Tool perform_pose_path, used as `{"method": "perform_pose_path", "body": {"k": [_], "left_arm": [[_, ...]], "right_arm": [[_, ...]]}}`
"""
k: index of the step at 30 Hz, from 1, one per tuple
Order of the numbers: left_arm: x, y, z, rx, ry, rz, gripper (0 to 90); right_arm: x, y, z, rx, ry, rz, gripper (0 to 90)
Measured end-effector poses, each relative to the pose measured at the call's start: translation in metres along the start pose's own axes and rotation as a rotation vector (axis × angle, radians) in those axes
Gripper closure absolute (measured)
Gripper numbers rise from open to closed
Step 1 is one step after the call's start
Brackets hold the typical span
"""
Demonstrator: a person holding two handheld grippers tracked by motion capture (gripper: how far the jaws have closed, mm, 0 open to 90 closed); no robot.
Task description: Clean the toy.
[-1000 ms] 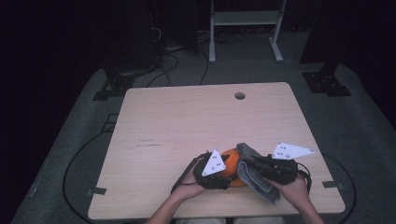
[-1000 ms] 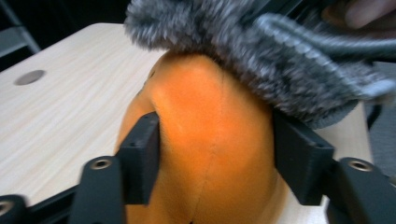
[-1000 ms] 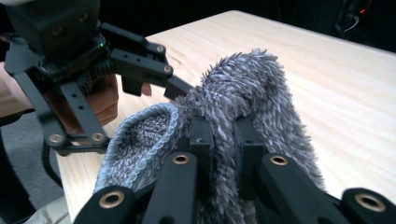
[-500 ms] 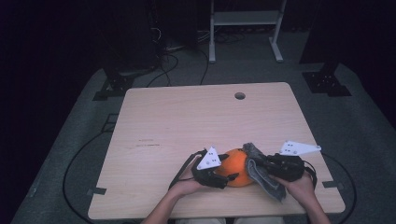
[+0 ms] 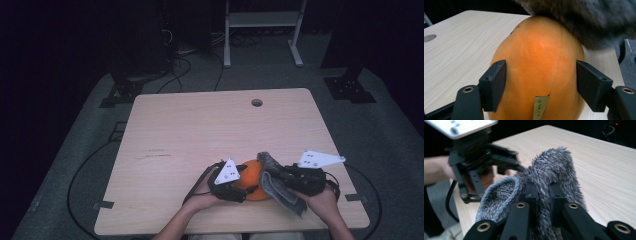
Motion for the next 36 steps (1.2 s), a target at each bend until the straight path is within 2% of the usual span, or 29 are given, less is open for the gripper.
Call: {"method": "perform_pose_path", "body": {"k": [1, 2, 4, 6, 8, 10, 12, 13, 17, 20, 23, 25, 27, 28, 31, 32, 33, 36], "left_arm": [[0.002, 0.0, -0.001, 0.0, -0.003, 0.013, 22.9], [0.004, 0.0, -0.001, 0.009, -0.013, 0.038, 18.7], [0.009, 0.005, -0.002, 0.031, -0.033, 0.053, 14.1], [0.006, 0.009, 0.002, 0.045, -0.008, 0.05, 11.1], [-0.004, 0.007, 0.008, 0.037, 0.047, 0.077, 10.1], [-0.01, 0.003, 0.011, -0.012, 0.061, 0.047, 9.8], [-0.01, 0.002, 0.009, -0.005, 0.059, 0.033, 10.8], [-0.009, 0.002, 0.008, -0.009, 0.049, 0.021, 11.6], [-0.009, 0.002, 0.007, -0.018, 0.033, 0.016, 17.1], [-0.008, 0.001, 0.008, -0.014, 0.045, 0.015, 18.2], [-0.005, 0.0, 0.008, -0.021, 0.048, 0.006, 19.5], [-0.004, 0.001, 0.007, -0.028, 0.037, -0.013, 27.5], [-0.003, 0.002, 0.004, -0.006, 0.023, -0.048, 35.3], [-0.002, 0.003, 0.002, -0.005, 0.033, -0.07, 37.9], [0.007, 0.006, -0.002, -0.032, 0.047, -0.168, 41.5], [0.012, 0.008, -0.003, -0.047, 0.056, -0.185, 41.6], [0.016, 0.008, -0.003, -0.049, 0.052, -0.185, 41.6], [0.019, 0.007, -0.004, -0.086, 0.068, -0.217, 41.5]], "right_arm": [[-0.004, 0.002, 0.001, 0.013, 0.02, 0.007, 80.3], [-0.007, 0.001, 0.003, 0.008, 0.028, 0.005, 80.3], [-0.009, -0.002, 0.007, -0.019, 0.021, -0.011, 80.3], [-0.006, -0.006, 0.01, -0.036, 0.022, -0.026, 80.2], [-0.006, -0.006, 0.01, -0.036, 0.019, -0.032, 80.2], [-0.007, -0.007, 0.01, -0.027, 0.019, -0.021, 80.2], [-0.006, -0.009, 0.013, -0.015, 0.014, 0.008, 80.2], [-0.005, -0.011, 0.014, -0.019, 0.012, 0.007, 80.2], [0.0, -0.026, 0.023, -0.082, 0.0, 0.022, 80.2], [0.004, -0.038, 0.032, -0.127, -0.003, 0.059, 80.2], [0.008, -0.041, 0.034, -0.137, -0.007, 0.064, 80.2], [0.009, -0.037, 0.029, -0.125, -0.016, 0.068, 80.2], [0.011, -0.03, 0.022, -0.102, -0.031, 0.068, 80.2], [0.011, -0.028, 0.019, -0.093, -0.039, 0.069, 80.2], [0.013, -0.018, 0.011, -0.056, -0.061, 0.078, 80.2], [0.014, -0.013, 0.009, -0.039, -0.063, 0.073, 80.2], [0.014, -0.007, 0.005, -0.025, -0.071, 0.061, 80.3], [0.004, 0.003, -0.004, -0.022, -0.091, 0.016, 80.2]]}}
Point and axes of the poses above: each handheld gripper's, and its own axes: x roughly backward along the jaws, z roughly out of its underside, y roughly to its left, the point moved 6 cm from there along -x, roughly forward along the jaws, and after that the axes turned 10 degrees about y, right-handed, at the moved point
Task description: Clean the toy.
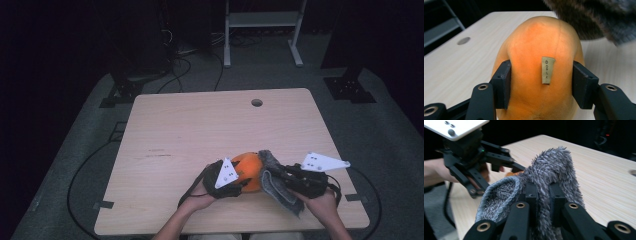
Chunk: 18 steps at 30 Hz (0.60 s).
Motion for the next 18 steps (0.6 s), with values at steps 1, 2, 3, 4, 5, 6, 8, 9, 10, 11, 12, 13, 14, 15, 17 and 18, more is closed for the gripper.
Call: {"method": "perform_pose_path", "body": {"k": [1, 2, 3, 4, 5, 6, 8, 9, 10, 11, 12, 13, 14, 15, 17, 18], "left_arm": [[0.0, -0.001, 0.0, -0.017, 0.013, 0.004, 41.3], [-0.001, -0.003, 0.001, -0.027, 0.023, 0.016, 41.1], [-0.003, -0.004, 0.003, -0.034, 0.04, 0.025, 40.7], [-0.004, -0.004, 0.005, -0.04, 0.055, 0.032, 40.3], [-0.006, -0.005, 0.009, -0.033, 0.057, 0.06, 39.9], [-0.006, -0.005, 0.011, -0.022, 0.057, 0.078, 39.3], [-0.006, -0.005, 0.012, -0.023, 0.053, 0.104, 37.6], [-0.005, -0.006, 0.012, -0.022, 0.053, 0.117, 36.1], [-0.005, -0.006, 0.012, -0.02, 0.054, 0.13, 34.1], [-0.004, -0.006, 0.011, -0.01, 0.051, 0.158, 31.0], [-0.001, -0.006, 0.01, 0.016, 0.033, 0.202, 27.3], [0.002, -0.003, 0.008, 0.047, 0.018, 0.234, 24.1], [0.004, 0.003, 0.007, 0.078, 0.01, 0.215, 20.4], [0.005, 0.006, 0.006, 0.098, 0.003, 0.199, 17.7], [0.004, 0.013, 0.007, 0.143, 0.001, 0.181, 13.5], [0.001, 0.014, 0.009, 0.163, 0.022, 0.189, 12.0]], "right_arm": [[-0.006, 0.002, 0.0, 0.001, 0.009, -0.005, 80.2], [-0.013, 0.003, 0.0, -0.002, 0.025, -0.009, 80.2], [-0.019, 0.002, 0.002, -0.001, 0.041, -0.014, 80.2], [-0.024, -0.001, 0.005, -0.012, 0.052, -0.015, 80.2], [-0.026, -0.004, 0.007, -0.025, 0.058, -0.016, 80.2], [-0.028, -0.011, 0.013, -0.04, 0.065, -0.007, 80.2], [-0.026, -0.025, 0.023, -0.089, 0.071, 0.014, 80.2], [-0.025, -0.032, 0.028, -0.112, 0.081, 0.024, 80.2], [-0.023, -0.037, 0.033, -0.133, 0.093, 0.03, 80.2], [-0.021, -0.041, 0.037, -0.151, 0.097, 0.026, 80.2], [-0.021, -0.042, 0.039, -0.156, 0.101, 0.011, 80.2], [-0.021, -0.041, 0.041, -0.154, 0.11, 0.008, 80.1], [-0.022, -0.04, 0.041, -0.144, 0.114, 0.014, 80.1], [-0.023, -0.039, 0.041, -0.138, 0.117, 0.006, 80.1], [-0.025, -0.039, 0.042, -0.14, 0.119, -0.009, 80.1], [-0.026, -0.038, 0.042, -0.137, 0.126, -0.014, 80.1]]}}
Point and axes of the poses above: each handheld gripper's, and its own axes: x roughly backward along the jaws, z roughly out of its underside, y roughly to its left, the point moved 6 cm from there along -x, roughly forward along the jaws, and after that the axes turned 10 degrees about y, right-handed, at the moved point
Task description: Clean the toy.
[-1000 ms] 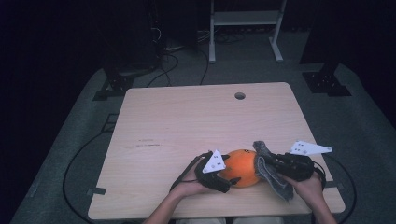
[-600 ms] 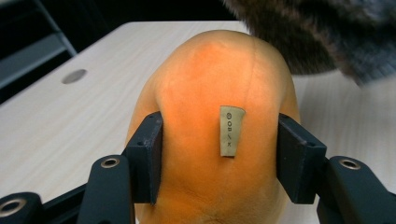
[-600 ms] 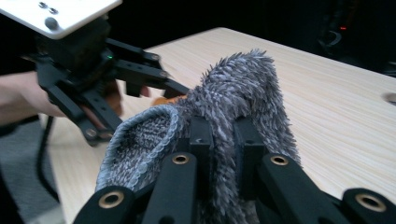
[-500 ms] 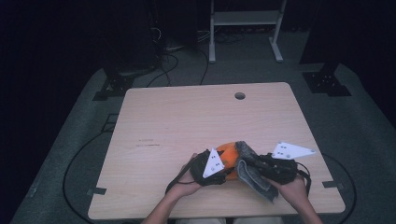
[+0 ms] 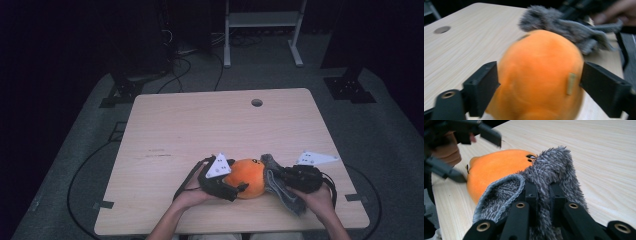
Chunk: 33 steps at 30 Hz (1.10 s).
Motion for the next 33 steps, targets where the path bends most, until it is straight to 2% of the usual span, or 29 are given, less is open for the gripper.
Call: {"method": "perform_pose_path", "body": {"k": [1, 2, 3, 4, 5, 6, 8, 9, 10, 11, 12, 13, 14, 15, 17, 18, 20, 21, 23, 24, 27, 29, 30, 32, 33], "left_arm": [[-0.003, 0.0, 0.002, 0.021, 0.022, 0.027, 12.3], [-0.005, -0.002, 0.004, 0.017, 0.022, 0.049, 15.6], [-0.006, -0.006, 0.006, -0.019, 0.02, 0.047, 22.4], [-0.007, -0.01, 0.007, -0.052, 0.03, 0.055, 25.5], [-0.007, -0.015, 0.008, -0.079, 0.047, 0.077, 27.3], [-0.007, -0.018, 0.008, -0.113, 0.056, 0.079, 28.0], [-0.005, -0.022, 0.005, -0.144, 0.058, 0.093, 26.1], [-0.003, -0.021, 0.003, -0.139, 0.047, 0.1, 23.8], [-0.001, -0.019, 0.001, -0.117, 0.023, 0.109, 20.7], [0.0, -0.016, -0.002, -0.078, -0.011, 0.108, 17.0], [0.0, -0.012, -0.004, -0.045, -0.02, 0.092, 14.2], [-0.004, -0.01, -0.002, -0.025, 0.022, 0.074, 13.5], [-0.007, -0.011, 0.001, -0.024, 0.062, 0.085, 14.1], [-0.01, -0.013, 0.005, -0.049, 0.087, 0.082, 14.4], [-0.01, -0.017, 0.009, -0.109, 0.109, 0.054, 23.0], [-0.009, -0.017, 0.01, -0.11, 0.111, 0.049, 25.8], [-0.008, -0.017, 0.012, -0.111, 0.11, 0.057, 30.2], [-0.008, -0.018, 0.012, -0.111, 0.107, 0.068, 30.7], [-0.007, -0.019, 0.011, -0.121, 0.096, 0.078, 30.8], [-0.007, -0.02, 0.01, -0.121, 0.085, 0.08, 30.2], [-0.008, -0.019, 0.008, -0.106, 0.08, 0.075, 22.7], [-0.012, -0.024, 0.009, -0.121, 0.083, 0.067, 22.4], [-0.013, -0.027, 0.009, -0.138, 0.086, 0.071, 23.9], [-0.016, -0.031, 0.006, -0.152, 0.092, 0.07, 26.1], [-0.016, -0.032, 0.005, -0.158, 0.095, 0.066, 26.0]], "right_arm": [[0.0, 0.001, 0.001, 0.006, 0.008, -0.009, 80.1], [0.002, 0.002, 0.001, 0.012, 0.018, -0.015, 80.1], [0.005, 0.003, -0.001, 0.024, 0.025, -0.017, 80.1], [0.01, 0.005, -0.004, 0.031, 0.01, -0.038, 80.0], [0.014, 0.009, -0.008, 0.025, -0.034, -0.092, 80.0], [0.017, 0.012, -0.012, 0.027, -0.067, -0.121, 80.1], [0.011, 0.017, -0.013, 0.071, -0.005, -0.099, 80.1], [0.007, 0.019, -0.01, 0.085, 0.019, -0.096, 80.1], [0.004, 0.021, -0.007, 0.096, 0.037, -0.106, 80.1], [0.002, 0.022, -0.005, 0.107, 0.056, -0.12, 80.1], [0.003, 0.024, -0.003, 0.116, 0.06, -0.135, 80.1], [0.004, 0.028, -0.003, 0.122, 0.062, -0.162, 80.1], [0.006, 0.037, -0.003, 0.147, 0.054, -0.219, 80.1], [0.006, 0.042, -0.003, 0.167, 0.041, -0.238, 80.1], [0.002, 0.049, -0.005, 0.207, 0.066, -0.202, 80.1], [0.0, 0.049, -0.008, 0.213, 0.065, -0.189, 80.1], [-0.001, 0.042, -0.009, 0.174, 0.048, -0.167, 80.1], [-0.001, 0.036, -0.009, 0.16, 0.041, -0.15, 80.1], [0.003, 0.025, -0.005, 0.13, 0.031, -0.084, 80.1], [0.005, 0.021, -0.002, 0.118, 0.035, -0.08, 80.1], [0.01, 0.023, 0.008, 0.146, 0.063, -0.063, 80.2], [0.015, 0.03, 0.012, 0.172, 0.084, -0.066, 80.2], [0.017, 0.035, 0.012, 0.19, 0.088, -0.083, 80.2], [0.018, 0.049, 0.006, 0.218, 0.063, -0.159, 80.1], [0.014, 0.053, 0.001, 0.221, 0.061, -0.154, 80.1]]}}
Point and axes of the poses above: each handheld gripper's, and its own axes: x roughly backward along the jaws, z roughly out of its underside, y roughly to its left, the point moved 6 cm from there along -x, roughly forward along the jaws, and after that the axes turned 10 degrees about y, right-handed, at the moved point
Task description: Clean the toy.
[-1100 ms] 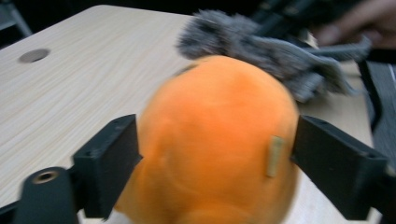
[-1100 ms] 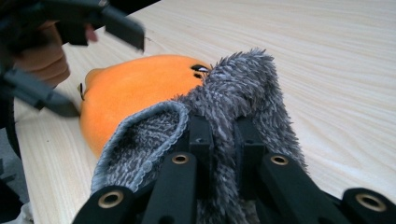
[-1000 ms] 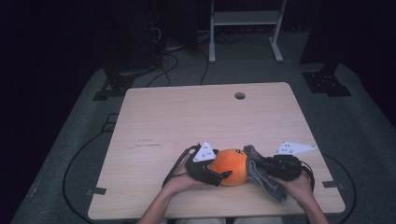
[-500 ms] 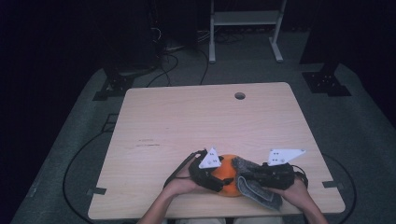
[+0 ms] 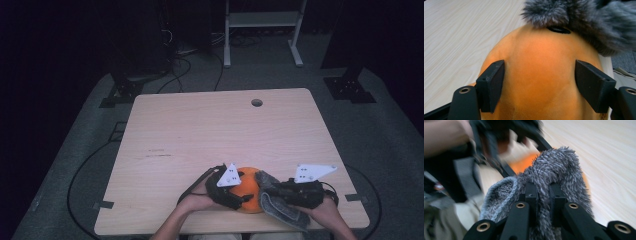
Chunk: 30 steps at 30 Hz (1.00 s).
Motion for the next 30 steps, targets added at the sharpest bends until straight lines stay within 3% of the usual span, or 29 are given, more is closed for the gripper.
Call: {"method": "perform_pose_path", "body": {"k": [3, 5, 7, 10, 12, 14, 18, 22, 25, 28, 30], "left_arm": [[0.01, 0.005, -0.001, 0.03, -0.029, 0.027, 19.7], [0.017, 0.014, 0.0, 0.071, -0.044, 0.011, 15.2], [0.014, 0.014, 0.002, 0.089, -0.035, 0.046, 16.1], [0.006, 0.006, 0.004, 0.026, -0.016, 0.024, 23.7], [0.005, 0.004, 0.004, -0.02, 0.006, -0.014, 25.7], [0.004, 0.004, 0.008, -0.055, 0.033, -0.037, 27.8], [0.004, 0.005, 0.011, -0.033, 0.019, -0.031, 29.1], [0.005, 0.004, 0.012, -0.031, 0.01, -0.015, 28.1], [0.01, 0.003, 0.006, -0.015, -0.044, 0.017, 22.6], [0.018, 0.002, -0.007, 0.066, -0.16, 0.067, 18.3], [0.019, -0.001, -0.014, 0.054, -0.171, 0.067, 17.7]], "right_arm": [[-0.008, -0.005, -0.001, 0.01, 0.026, 0.035, 80.2], [-0.005, -0.008, 0.005, 0.0, 0.026, 0.048, 80.2], [-0.001, -0.01, 0.011, -0.01, 0.031, 0.05, 80.1], [0.002, -0.005, 0.009, -0.02, 0.033, 0.033, 80.1], [-0.002, 0.004, 0.001, 0.016, 0.048, 0.028, 80.0], [-0.008, 0.001, -0.007, 0.038, 0.067, 0.044, 80.1], [-0.007, -0.022, -0.013, -0.029, 0.046, 0.062, 80.1], [0.003, -0.035, 0.01, -0.085, 0.059, 0.081, 80.0], [0.009, -0.033, 0.025, -0.102, 0.037, 0.067, 79.6], [0.006, -0.029, 0.032, -0.092, 0.031, 0.05, 79.7], [0.005, -0.026, 0.032, -0.081, 0.019, 0.045, 79.7]]}}
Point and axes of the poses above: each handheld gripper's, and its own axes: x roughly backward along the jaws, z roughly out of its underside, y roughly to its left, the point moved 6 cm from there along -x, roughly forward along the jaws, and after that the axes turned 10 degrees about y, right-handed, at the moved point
